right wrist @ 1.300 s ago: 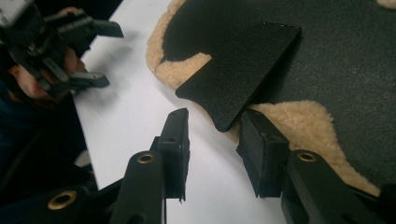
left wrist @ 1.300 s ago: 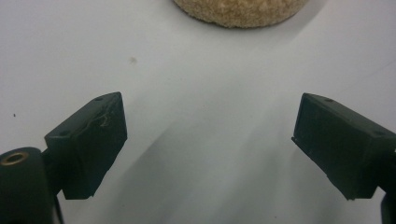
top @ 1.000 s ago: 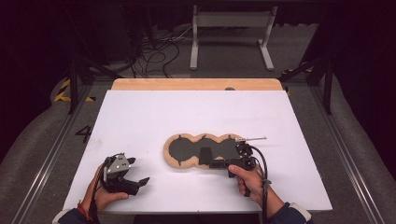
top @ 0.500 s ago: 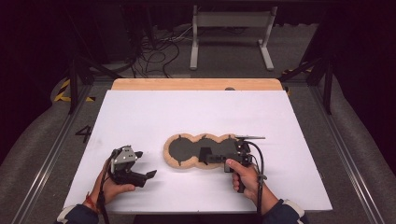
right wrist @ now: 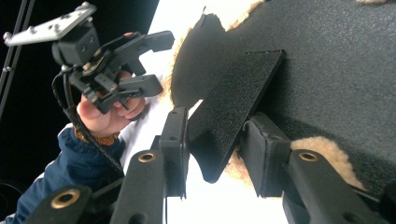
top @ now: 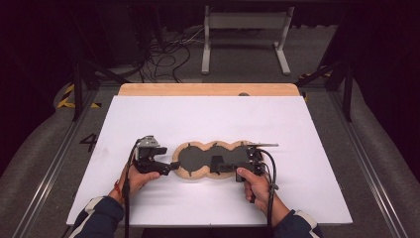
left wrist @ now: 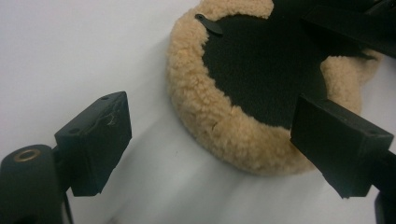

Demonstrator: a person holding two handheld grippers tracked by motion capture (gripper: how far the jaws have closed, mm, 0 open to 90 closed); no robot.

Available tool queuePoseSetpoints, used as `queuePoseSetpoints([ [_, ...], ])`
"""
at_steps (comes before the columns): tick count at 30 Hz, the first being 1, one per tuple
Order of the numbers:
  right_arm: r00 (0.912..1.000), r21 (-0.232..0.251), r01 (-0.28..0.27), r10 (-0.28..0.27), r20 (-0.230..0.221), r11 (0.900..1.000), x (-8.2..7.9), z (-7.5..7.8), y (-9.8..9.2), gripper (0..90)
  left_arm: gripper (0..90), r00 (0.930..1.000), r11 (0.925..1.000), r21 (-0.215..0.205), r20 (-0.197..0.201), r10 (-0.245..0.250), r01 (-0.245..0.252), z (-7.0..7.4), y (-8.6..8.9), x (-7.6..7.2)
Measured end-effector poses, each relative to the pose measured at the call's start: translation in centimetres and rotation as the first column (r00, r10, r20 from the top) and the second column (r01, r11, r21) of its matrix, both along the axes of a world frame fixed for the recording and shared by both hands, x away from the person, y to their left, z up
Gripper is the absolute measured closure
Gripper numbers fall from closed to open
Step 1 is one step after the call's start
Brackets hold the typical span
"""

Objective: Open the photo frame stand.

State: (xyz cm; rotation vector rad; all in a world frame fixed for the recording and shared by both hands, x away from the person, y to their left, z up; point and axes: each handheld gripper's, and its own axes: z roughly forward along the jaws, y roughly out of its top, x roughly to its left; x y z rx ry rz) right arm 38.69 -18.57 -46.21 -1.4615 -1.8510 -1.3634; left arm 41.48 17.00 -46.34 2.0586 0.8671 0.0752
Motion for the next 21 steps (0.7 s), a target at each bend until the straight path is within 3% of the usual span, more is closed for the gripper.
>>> queuePoseSetpoints([
  [1,1.0000,0.000,0.001,-0.001,0.002,1.000,-0.05,0.03,0.03,62.6,14.1,1.0000,0.9999,0.014,-0.009,-0.004,0.004,-0.22,-0.28,0.21],
  [2,0.9999,-0.002,-0.003,0.003,0.015,1.000,-0.09,0.01,0.05,63.2,13.4,0.9993,0.9999,0.002,-0.033,-0.017,0.017,-0.39,-0.45,0.30],
  [4,0.9995,-0.008,-0.012,0.012,0.030,1.000,-0.10,0.00,0.07,63.5,12.6,0.9987,0.9995,-0.008,-0.041,-0.032,0.031,-0.44,-0.71,0.48],
  [5,0.9975,-0.019,-0.027,0.028,0.065,0.999,-0.12,0.01,0.12,63.8,12.7,0.9985,0.9995,-0.011,-0.045,-0.031,0.031,-0.38,-0.81,0.40],
  [8,0.9920,-0.060,-0.048,0.055,0.114,0.997,-0.18,0.32,0.38,64.4,13.1,0.9972,0.9981,-0.022,-0.046,-0.058,0.057,-0.33,-0.79,0.38],
  [10,0.9850,-0.079,-0.060,0.072,0.157,0.995,-0.21,0.37,0.51,64.7,13.4,0.9948,0.9965,-0.053,-0.075,-0.068,0.065,-0.51,-0.76,0.39],
  [12,0.9823,-0.083,-0.068,0.081,0.169,0.994,-0.19,0.35,0.48,64.7,16.0,0.9921,0.9943,-0.067,-0.089,-0.088,0.082,-0.56,-0.80,0.34],
  [15,0.9801,-0.079,-0.072,0.086,0.179,0.994,-0.20,0.29,0.43,64.7,20.6,0.9881,0.9899,-0.051,-0.072,-0.136,0.132,-0.53,-1.24,0.06],
  [21,0.9766,-0.085,-0.080,0.095,0.193,0.993,-0.26,0.34,0.44,64.6,26.9,0.9871,0.9896,-0.074,-0.093,-0.130,0.124,-0.31,-0.76,0.20],
])
